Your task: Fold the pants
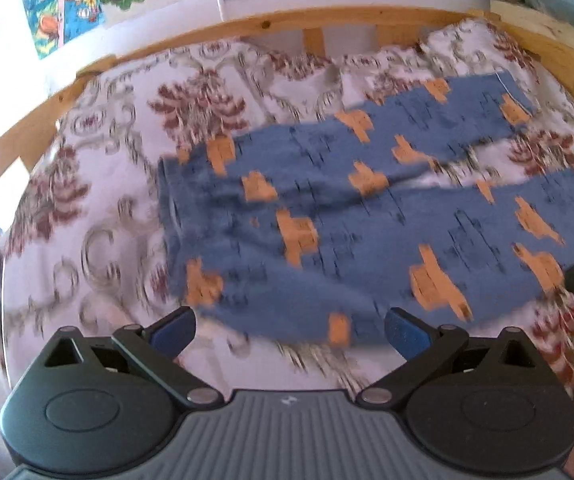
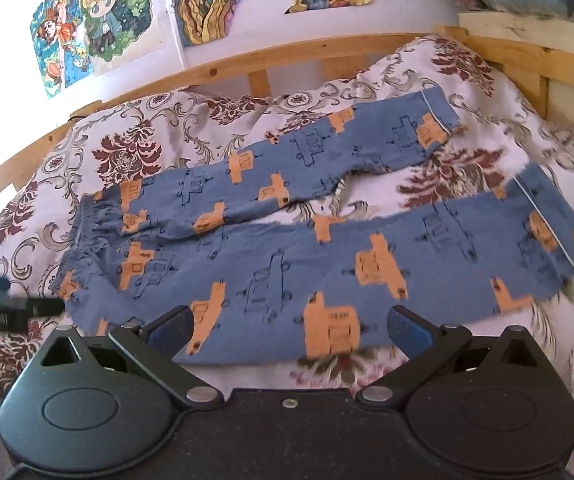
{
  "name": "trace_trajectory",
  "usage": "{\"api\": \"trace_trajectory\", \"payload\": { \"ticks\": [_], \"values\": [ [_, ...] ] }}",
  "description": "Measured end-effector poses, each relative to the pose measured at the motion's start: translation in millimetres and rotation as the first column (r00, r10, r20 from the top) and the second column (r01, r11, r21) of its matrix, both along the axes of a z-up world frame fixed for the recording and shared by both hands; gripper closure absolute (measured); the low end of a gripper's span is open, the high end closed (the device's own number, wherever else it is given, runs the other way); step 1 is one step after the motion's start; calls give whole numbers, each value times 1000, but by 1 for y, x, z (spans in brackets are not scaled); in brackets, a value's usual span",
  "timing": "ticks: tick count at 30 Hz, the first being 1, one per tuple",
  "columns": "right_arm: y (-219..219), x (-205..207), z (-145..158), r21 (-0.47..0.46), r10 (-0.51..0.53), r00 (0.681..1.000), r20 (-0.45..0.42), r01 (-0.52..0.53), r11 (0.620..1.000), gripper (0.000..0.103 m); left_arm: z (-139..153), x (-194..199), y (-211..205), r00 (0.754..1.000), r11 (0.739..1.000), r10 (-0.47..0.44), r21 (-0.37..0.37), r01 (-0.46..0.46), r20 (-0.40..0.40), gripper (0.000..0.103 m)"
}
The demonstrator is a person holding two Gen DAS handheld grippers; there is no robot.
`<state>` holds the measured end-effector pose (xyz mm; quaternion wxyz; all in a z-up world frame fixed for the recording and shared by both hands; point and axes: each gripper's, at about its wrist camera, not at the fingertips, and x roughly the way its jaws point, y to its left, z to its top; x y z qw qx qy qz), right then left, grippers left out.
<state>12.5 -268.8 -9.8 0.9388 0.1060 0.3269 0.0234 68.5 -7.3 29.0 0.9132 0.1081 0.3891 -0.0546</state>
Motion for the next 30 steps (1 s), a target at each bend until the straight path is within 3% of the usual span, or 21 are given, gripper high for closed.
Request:
{"api": "trace_trajectory", "payload": {
  "ticks": [3,10,14,17,21,23,27,30],
  "values": [
    [6,19,7,-25,46,999,13,-46,999,1,7,33,12,999,1000,-5,-6,5,53,0],
    [6,113,9,-113,207,978,-5,-207,972,1,14,134,42,987,1000,-16,21,13,157,0],
    [10,170,9,-170,309,951,-9,-306,937,1,8,197,62,978,999,-27,-24,33,205,0],
    [16,215,8,-201,397,917,-35,-396,896,1,-4,234,70,977,995,-102,7,102,190,0],
    [24,281,12,-181,499,865,-58,-500,847,1,-23,263,73,952,959,-273,118,258,135,0],
    [30,311,14,-183,525,848,-69,-528,829,1,-27,267,75,940,948,-313,107,300,139,0],
    [46,361,14,-244,560,822,-104,-567,787,1,-36,283,88,946,950,-311,23,310,93,5],
    [52,391,8,-285,565,810,-157,-585,760,5,-39,293,97,956,957,-288,42,286,59,13]
  ]
}}
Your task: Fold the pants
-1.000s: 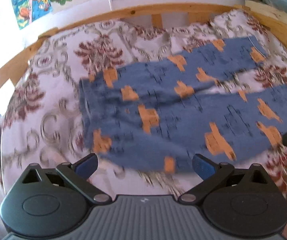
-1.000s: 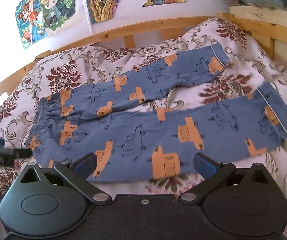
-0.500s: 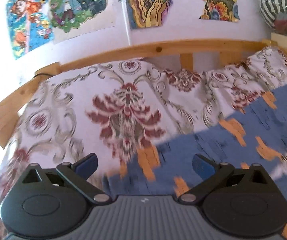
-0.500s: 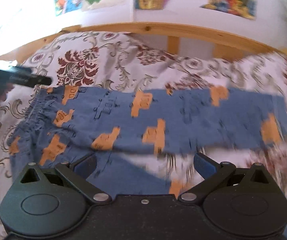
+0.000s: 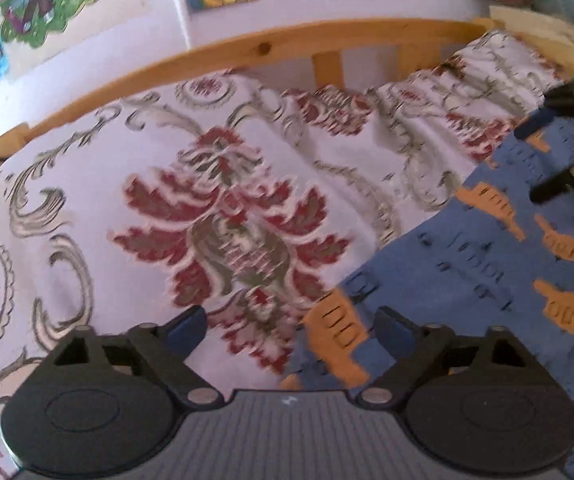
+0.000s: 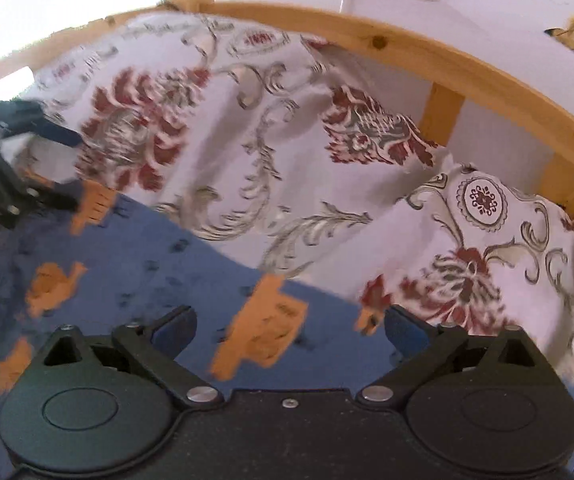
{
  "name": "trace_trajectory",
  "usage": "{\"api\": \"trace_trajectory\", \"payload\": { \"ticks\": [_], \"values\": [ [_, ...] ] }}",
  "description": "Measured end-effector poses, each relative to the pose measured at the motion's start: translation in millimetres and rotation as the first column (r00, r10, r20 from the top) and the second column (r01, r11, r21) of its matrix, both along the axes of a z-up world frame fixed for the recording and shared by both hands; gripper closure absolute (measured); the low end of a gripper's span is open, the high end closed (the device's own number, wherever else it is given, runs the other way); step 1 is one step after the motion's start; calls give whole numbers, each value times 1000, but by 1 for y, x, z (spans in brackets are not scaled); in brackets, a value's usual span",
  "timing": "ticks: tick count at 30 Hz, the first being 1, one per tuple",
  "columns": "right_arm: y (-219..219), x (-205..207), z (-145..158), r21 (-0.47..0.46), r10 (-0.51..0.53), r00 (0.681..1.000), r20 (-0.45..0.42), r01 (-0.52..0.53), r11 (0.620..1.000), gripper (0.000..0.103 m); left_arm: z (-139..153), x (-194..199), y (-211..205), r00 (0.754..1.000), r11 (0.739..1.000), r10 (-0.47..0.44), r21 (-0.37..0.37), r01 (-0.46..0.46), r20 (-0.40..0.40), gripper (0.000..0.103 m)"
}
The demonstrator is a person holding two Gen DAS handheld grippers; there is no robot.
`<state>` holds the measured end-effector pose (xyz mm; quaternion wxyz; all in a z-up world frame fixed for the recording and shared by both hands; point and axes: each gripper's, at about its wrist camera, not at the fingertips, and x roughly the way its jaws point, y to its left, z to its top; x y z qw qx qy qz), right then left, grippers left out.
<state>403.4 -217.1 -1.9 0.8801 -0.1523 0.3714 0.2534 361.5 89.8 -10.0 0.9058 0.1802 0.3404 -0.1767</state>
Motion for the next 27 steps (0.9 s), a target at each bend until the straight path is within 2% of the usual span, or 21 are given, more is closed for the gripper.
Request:
{"api": "trace_trajectory", "payload": {
  "ticks": [4,6,7,9,10,13,15,17,20,27],
  "values": [
    [-3,30,-7,-36,61,997,-48,-63,997,12,0,0,7,1000,1000,-15,13,15,-24,26],
    [-2,40,-10,-56,102,992,-79,-107,993,12,0,-2,8,999,999,-29,22,30,-24,45],
    [1,44,-12,-67,115,989,-91,-122,990,14,-1,-2,8,999,999,-28,29,29,-27,49],
    [6,52,-16,-80,145,982,-120,-155,985,18,-2,-1,8,999,999,-13,32,14,-30,66],
    [9,55,-20,-91,156,978,-137,-169,981,19,-3,0,8,999,999,-8,32,9,-34,69],
    [19,56,-28,-147,174,971,-165,-199,969,33,-7,-2,6,999,999,-12,52,14,-35,80],
    [21,55,-26,-164,172,975,-141,-194,967,52,-10,-6,2,1000,996,-17,82,18,-15,95],
    [17,55,-21,-163,154,981,-114,-171,972,86,-11,-10,-1,1000,996,-19,91,19,3,100],
    [13,49,-15,-163,153,984,-96,-167,973,101,-11,-17,-5,999,994,-18,112,14,30,102],
    [8,7,-1,-173,148,989,19,-142,975,103,-2,-47,-7,988,994,-35,106,19,148,102]
  ]
}}
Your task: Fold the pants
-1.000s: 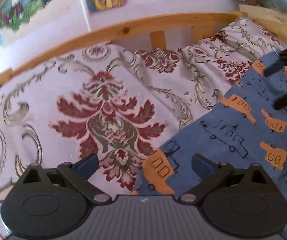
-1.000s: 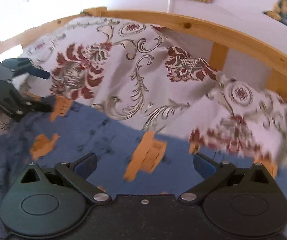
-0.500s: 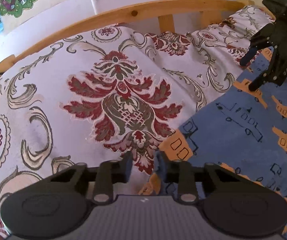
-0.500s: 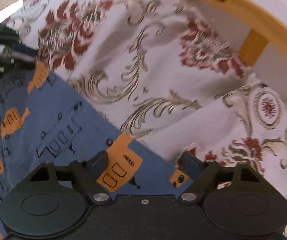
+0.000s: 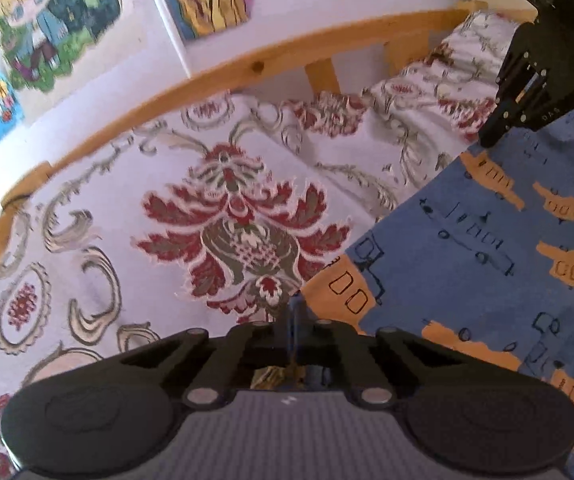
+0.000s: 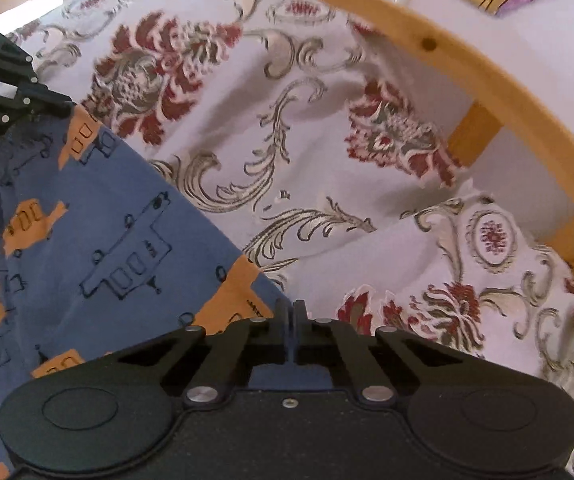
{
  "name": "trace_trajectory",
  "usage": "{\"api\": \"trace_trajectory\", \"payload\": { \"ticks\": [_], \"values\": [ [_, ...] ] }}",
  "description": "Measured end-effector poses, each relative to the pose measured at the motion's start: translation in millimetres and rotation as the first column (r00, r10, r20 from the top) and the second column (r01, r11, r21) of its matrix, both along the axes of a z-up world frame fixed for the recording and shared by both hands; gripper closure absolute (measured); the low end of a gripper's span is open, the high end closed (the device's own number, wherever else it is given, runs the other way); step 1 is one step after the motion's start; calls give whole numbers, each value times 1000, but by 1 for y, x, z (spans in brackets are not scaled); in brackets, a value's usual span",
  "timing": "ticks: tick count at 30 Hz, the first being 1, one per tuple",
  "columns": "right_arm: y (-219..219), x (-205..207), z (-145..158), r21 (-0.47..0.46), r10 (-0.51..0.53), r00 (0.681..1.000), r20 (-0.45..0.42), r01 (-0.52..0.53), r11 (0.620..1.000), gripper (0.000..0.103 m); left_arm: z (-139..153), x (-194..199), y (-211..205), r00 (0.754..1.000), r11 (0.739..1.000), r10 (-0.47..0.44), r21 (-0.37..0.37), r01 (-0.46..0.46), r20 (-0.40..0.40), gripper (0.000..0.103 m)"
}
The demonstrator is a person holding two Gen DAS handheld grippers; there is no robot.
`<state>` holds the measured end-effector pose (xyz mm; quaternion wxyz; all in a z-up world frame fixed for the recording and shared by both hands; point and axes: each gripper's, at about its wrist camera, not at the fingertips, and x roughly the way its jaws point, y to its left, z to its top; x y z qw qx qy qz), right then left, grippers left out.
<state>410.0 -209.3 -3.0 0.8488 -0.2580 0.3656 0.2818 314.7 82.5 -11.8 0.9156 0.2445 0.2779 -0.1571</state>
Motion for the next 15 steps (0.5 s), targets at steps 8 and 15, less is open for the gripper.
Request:
{"api": "trace_trajectory", "payload": {
  "ticks": [8,15],
  "values": [
    [-24,-101,27,56,-68,985,156,60,997,103,33,-58,-6,983,993,-102,-44,110,155,102],
    [-36,-212,29,99,-107,976,187,90,991,103,40,-130,3,944,958,-286,46,283,163,102]
  ]
}}
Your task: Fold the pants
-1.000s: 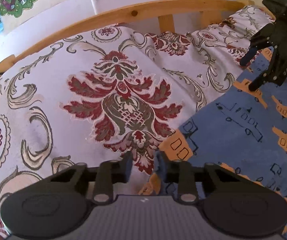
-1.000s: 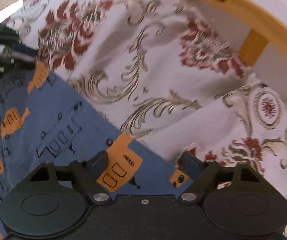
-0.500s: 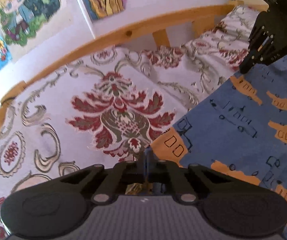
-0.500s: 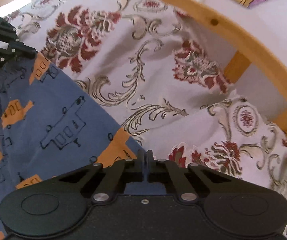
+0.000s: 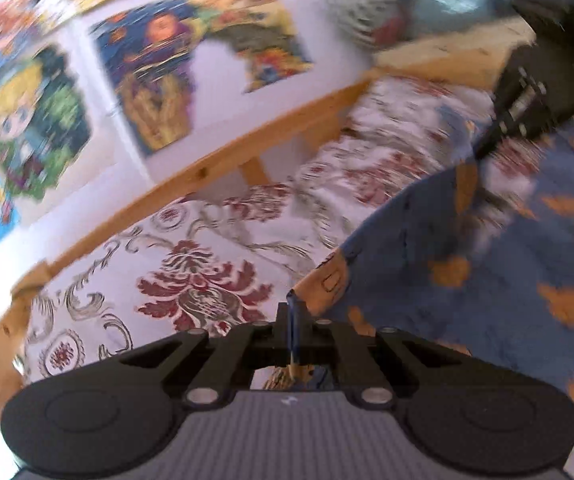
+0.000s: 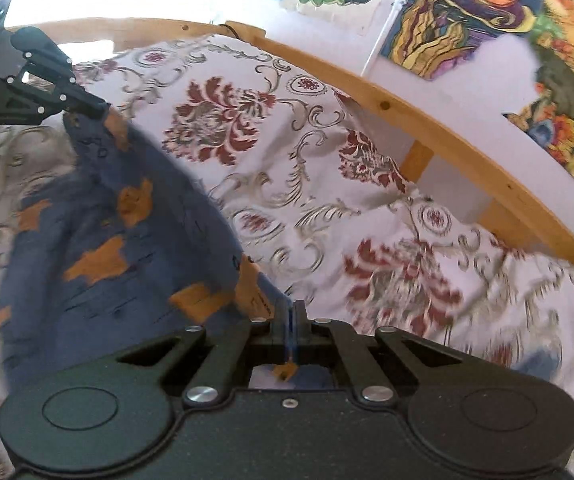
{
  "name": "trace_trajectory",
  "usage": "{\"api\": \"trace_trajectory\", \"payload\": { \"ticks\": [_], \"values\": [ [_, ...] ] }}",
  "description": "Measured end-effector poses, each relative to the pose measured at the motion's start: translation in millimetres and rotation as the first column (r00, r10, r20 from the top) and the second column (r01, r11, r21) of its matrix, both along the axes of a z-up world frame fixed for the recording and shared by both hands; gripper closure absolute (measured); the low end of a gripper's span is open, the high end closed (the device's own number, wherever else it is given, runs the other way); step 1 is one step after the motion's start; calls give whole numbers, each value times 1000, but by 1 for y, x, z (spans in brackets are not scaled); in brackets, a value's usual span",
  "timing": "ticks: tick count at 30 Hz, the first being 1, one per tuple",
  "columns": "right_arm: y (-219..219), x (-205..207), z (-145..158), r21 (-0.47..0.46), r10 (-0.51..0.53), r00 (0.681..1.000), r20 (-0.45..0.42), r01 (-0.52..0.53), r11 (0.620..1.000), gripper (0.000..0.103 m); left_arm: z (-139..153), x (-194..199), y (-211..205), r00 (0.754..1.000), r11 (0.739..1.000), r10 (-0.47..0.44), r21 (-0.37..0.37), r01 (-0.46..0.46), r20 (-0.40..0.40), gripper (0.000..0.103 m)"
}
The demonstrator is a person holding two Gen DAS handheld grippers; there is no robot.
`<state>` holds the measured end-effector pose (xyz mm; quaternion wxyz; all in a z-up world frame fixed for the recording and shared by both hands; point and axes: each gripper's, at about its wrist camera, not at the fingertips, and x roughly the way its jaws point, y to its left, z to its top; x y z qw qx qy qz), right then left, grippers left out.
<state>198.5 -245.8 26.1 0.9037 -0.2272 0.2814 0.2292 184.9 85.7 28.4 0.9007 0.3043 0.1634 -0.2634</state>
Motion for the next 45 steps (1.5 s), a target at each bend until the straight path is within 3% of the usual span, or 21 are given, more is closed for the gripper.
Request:
{"api": "trace_trajectory", "payload": {
  "ticks": [2,4,7,10,12,19,25,30,32,34,35,36,38,39,40,41,43,45],
  "values": [
    [-2,-29,-5,15,-20,1000,-4,20,1000,103,-2,-17,0,997,996,-76,46,78,-33,102],
    [0,-56,-12,18,-30,999,-12,30,999,103,-12,-34,-4,986,977,-154,137,161,-62,102],
    [5,-90,-23,12,-43,999,-30,43,999,103,-34,-58,-13,956,907,-277,300,294,-100,102],
    [10,-113,-32,15,-52,997,-56,53,998,103,-51,-71,-17,928,849,-335,375,372,-162,102],
    [11,-123,-35,28,-56,996,-69,59,998,103,-55,-76,-16,920,831,-347,395,392,-183,102],
    [16,-148,-39,39,-52,994,-95,56,998,103,-55,-80,-6,901,802,-354,414,431,-253,102],
    [16,-156,-43,45,-49,990,-130,55,998,103,-50,-85,-3,904,801,-347,422,424,-249,102],
    [28,-154,-66,-13,-30,980,-196,28,1000,103,-75,-87,-11,870,731,-354,478,487,-344,102],
    [30,-153,-72,-14,-43,977,-209,41,999,103,-79,-86,-12,865,721,-344,487,493,-367,100],
    [28,-150,-76,8,-68,972,-224,71,997,101,-80,-84,-12,867,726,-331,487,486,-373,90],
    [26,-150,-76,30,-75,970,-232,85,996,93,-78,-83,-12,869,731,-322,486,480,-375,78],
    [23,-150,-75,53,-82,967,-243,97,994,88,-74,-81,-12,869,739,-305,480,474,-388,57],
    [17,-153,-71,107,-94,963,-252,124,986,61,-64,-79,-11,864,755,-288,458,470,-412,31],
    [13,-155,-68,134,-106,961,-257,144,980,51,-56,-81,-11,866,765,-284,446,464,-412,24],
    [9,-158,-64,164,-115,961,-252,159,974,32,-49,-83,-11,867,776,-282,435,457,-410,21],
    [4,-161,-58,204,-127,963,-240,178,963,22,-39,-84,-12,870,794,-273,415,445,-411,14],
    [-9,-166,-48,285,-186,961,-206,241,928,11,-22,-85,-17,873,835,-260,358,417,-413,6],
    [-23,-168,-42,340,-284,943,-176,328,881,1,-5,-84,-27,877,889,-261,253,381,-404,0]
  ]
}}
